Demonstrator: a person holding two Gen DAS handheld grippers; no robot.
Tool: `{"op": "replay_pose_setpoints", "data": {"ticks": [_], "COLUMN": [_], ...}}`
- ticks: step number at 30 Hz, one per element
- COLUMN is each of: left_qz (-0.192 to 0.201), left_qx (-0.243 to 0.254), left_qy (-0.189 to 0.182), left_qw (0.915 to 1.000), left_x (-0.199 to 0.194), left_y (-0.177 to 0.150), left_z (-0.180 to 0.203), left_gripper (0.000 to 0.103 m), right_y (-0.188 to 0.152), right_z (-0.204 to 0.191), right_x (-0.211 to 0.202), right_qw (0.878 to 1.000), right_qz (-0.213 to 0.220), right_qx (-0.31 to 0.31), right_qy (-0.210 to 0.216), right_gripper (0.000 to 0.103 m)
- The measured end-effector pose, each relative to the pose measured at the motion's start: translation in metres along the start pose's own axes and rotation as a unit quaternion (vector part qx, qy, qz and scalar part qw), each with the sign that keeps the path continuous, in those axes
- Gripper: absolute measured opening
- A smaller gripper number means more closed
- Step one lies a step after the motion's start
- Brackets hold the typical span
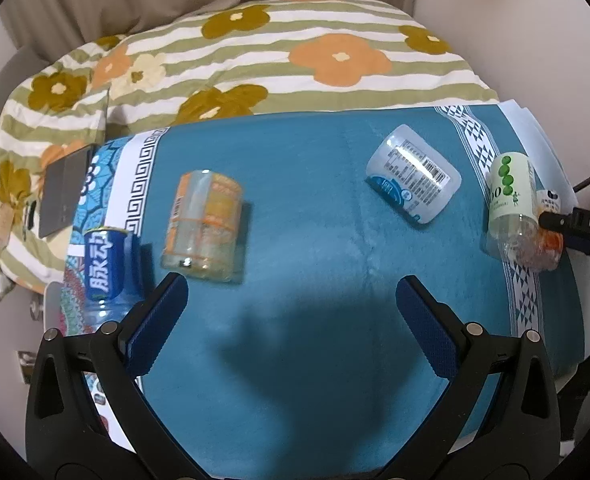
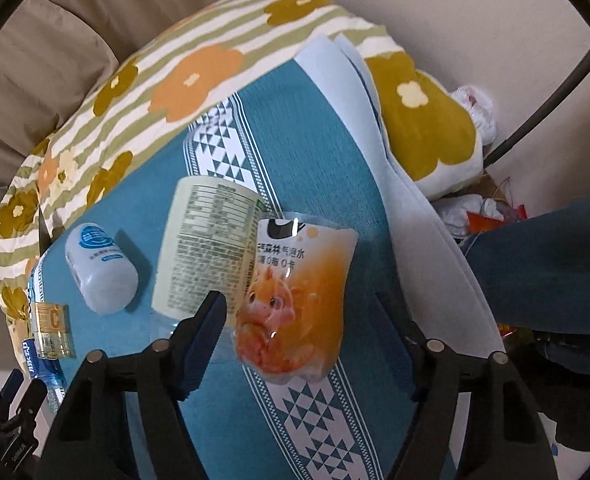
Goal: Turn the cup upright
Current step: 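Move the right tool to the lying orange goldfish cup and close on it, then lift the goldfish cup with the right tool and rotate it rim-up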
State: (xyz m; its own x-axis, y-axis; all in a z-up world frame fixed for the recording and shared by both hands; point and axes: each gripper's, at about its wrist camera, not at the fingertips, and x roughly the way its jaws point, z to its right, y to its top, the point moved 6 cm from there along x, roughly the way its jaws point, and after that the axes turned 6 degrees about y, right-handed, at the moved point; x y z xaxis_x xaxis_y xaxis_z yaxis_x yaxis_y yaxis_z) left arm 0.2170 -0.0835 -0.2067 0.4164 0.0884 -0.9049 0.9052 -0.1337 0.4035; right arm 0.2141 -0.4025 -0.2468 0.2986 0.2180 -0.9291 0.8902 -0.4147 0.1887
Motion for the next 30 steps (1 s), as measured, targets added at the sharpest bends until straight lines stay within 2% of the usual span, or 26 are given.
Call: {"op": "replay_pose_setpoints", "data": {"ticks": [12,21,30], "left_qz": [-0.01,-0.007,-0.005], "left_qx": [-0.003,-0.011,-0.015], "left_qy": [0.011,0.016,0.03], "left_qw": [0.9999,0.9998,0.9994], "left_x": [0.008,0.002,-0.013], "left_y": [0.011,0.009,-0.002], "left_z": [0.018,0.016,0.014], "left_gripper": [0.103,0.103,0.103], "right_y": [0.009,0.01,0.012], "right_z": [0.005,0.005,0.004], "right_x": [0.026,0.023,0.001], "right_qw": [0.998,0.998,0.998], "right_qz": [-0.051,-0.052,-0.032], "right_qx": [0.006,-0.002,-0.02], "right_qy": [0.026,0.036,0.045], "right_gripper": [0.058,0.054,0.054]}}
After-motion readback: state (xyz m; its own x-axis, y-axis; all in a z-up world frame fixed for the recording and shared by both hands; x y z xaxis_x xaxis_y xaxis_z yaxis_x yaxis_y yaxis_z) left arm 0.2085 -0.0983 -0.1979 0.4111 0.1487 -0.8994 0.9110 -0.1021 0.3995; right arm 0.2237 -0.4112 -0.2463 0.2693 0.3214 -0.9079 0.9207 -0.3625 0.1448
